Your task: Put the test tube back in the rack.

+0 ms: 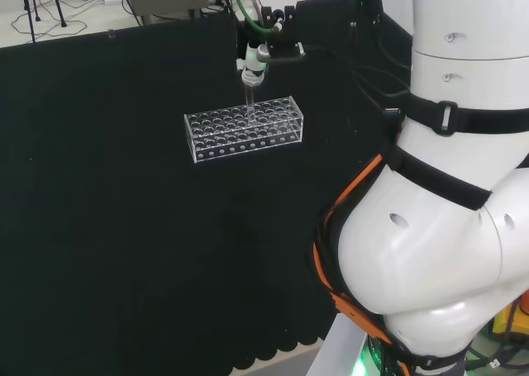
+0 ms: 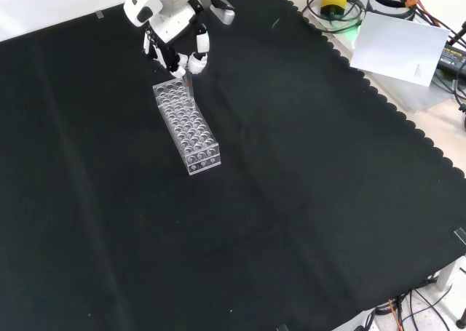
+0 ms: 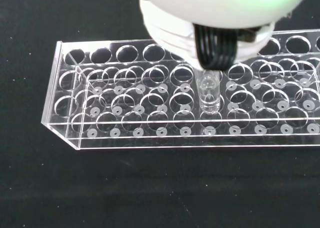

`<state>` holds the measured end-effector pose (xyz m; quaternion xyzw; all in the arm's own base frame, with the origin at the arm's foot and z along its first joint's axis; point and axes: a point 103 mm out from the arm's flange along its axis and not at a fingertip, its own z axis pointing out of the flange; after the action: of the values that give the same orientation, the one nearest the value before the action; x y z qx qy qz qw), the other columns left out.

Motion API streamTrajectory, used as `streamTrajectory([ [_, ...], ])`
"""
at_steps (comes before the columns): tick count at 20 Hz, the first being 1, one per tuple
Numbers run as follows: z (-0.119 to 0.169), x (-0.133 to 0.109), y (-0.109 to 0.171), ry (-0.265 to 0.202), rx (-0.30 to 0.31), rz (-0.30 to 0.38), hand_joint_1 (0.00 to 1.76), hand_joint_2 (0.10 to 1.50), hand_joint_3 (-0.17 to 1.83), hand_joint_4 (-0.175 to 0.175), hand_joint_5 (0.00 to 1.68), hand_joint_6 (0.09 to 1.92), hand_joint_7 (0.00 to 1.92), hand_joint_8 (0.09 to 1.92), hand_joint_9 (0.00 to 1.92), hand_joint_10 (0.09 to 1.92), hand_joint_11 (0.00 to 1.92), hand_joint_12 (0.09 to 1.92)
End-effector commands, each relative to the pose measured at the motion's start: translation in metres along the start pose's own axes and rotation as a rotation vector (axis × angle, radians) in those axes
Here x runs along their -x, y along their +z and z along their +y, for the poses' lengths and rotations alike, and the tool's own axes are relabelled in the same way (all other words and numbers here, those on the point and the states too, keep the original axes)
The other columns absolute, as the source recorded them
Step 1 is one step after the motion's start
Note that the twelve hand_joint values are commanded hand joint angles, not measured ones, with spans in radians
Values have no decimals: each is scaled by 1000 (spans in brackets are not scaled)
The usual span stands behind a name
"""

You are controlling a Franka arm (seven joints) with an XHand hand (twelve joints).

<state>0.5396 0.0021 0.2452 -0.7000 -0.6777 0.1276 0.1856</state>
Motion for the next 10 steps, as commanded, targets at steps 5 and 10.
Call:
streamTrajectory([
  [5, 3, 1, 8, 1, -12, 5, 1437, 566, 703, -175, 1383, 443, 1474, 586, 1514, 87, 756, 1193],
  [10, 5, 2, 12, 4, -20, 10, 1437, 566, 702, -175, 1382, 443, 1474, 586, 1514, 87, 756, 1193],
])
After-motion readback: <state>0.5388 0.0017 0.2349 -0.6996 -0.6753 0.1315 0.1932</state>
